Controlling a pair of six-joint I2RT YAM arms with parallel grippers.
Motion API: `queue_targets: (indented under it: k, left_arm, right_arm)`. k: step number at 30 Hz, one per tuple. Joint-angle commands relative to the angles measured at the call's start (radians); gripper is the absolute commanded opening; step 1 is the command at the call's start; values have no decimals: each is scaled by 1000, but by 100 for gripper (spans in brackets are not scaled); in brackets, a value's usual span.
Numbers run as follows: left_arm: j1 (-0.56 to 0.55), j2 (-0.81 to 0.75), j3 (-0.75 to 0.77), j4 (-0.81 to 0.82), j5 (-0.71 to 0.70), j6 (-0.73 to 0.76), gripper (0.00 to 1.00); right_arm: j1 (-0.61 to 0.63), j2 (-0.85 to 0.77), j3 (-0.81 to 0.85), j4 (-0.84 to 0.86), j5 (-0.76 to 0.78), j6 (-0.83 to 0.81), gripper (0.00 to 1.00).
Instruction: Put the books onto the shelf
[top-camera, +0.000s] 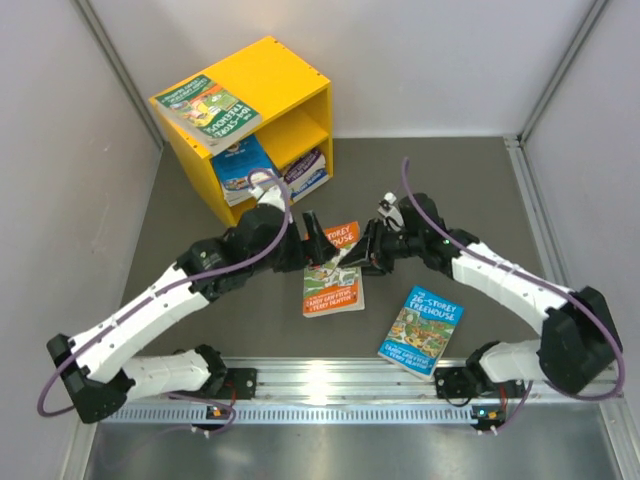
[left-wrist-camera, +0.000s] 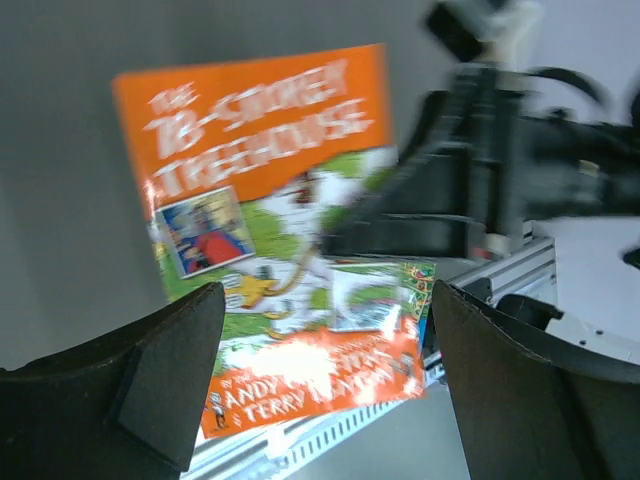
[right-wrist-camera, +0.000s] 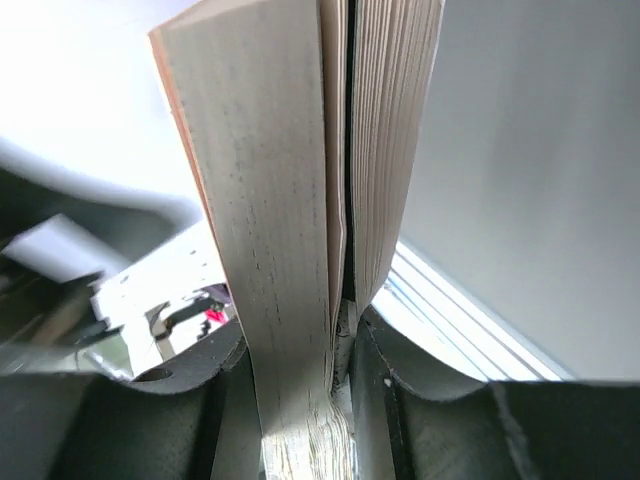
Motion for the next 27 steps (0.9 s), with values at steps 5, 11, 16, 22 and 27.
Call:
queue_targets:
  k: [5,11,16,22,27]
  left_arm:
    - [-215,233,332,-213,-260,329,91]
    - [-385,440,486,-357,-426,340,91]
    - [-471,586,555,-422,-480,331,91]
    - [-477,695,604,-448,-545,325,91]
    - [-479,820,697,-558,-595,339,90]
  right_arm:
    - [-61,198,228,-336,43,-163,0]
    - [-62,234,349,-458,71,-183,0]
    - [-62,214,366,-490,57,-169,0]
    - [-61,162,351,-518,41,-161,0]
    - [-58,119,333,-522,18,-138,0]
